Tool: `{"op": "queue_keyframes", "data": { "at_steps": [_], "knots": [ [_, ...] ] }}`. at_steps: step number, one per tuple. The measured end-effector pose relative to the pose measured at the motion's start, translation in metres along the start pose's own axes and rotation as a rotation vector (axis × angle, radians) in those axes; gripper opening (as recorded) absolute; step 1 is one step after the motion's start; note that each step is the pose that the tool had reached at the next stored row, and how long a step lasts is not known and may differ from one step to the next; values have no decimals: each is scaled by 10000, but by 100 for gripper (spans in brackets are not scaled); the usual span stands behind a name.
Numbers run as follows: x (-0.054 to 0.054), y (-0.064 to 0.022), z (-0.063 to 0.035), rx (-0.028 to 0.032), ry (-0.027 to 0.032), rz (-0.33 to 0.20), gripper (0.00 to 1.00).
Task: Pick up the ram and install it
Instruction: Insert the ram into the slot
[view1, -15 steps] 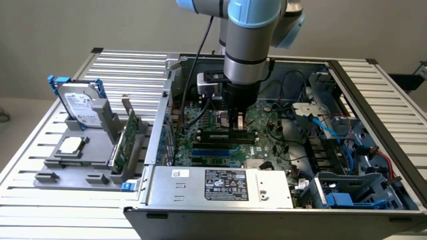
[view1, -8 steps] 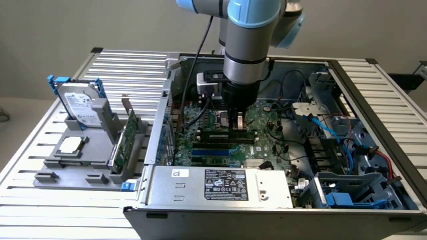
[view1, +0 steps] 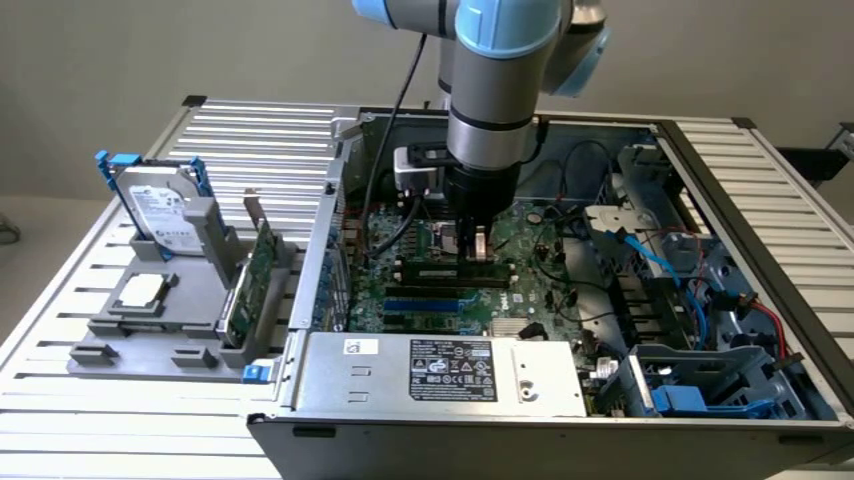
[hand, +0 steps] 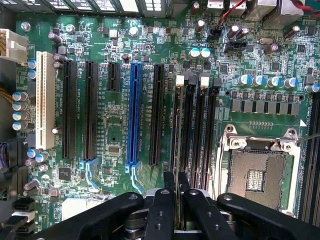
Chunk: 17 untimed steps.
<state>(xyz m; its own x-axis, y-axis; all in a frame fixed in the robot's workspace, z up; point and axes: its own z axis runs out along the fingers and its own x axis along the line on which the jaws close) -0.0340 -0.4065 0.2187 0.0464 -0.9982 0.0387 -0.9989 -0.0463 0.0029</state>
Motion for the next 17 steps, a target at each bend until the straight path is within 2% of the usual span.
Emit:
{"op": "queue_keyframes", "data": {
  "at_steps": [6, 8, 9, 10, 11, 13, 14, 15, 17],
  "knots": [
    [0, 0, 20, -3, 3, 0, 15],
    [-1, 0, 20, -1, 4, 0, 27],
    [-1, 0, 21, -2, 3, 0, 27],
    [-1, 0, 17, -16, 2, 0, 33],
    [0, 0, -2, -42, -1, -2, 33],
    [2, 0, -43, -92, -2, -3, 45],
    [3, 1, -68, -115, -4, -4, 45],
    [3, 1, -92, -135, -5, -5, 51],
    [5, 1, -143, -171, -6, -6, 51]
  ]
}}
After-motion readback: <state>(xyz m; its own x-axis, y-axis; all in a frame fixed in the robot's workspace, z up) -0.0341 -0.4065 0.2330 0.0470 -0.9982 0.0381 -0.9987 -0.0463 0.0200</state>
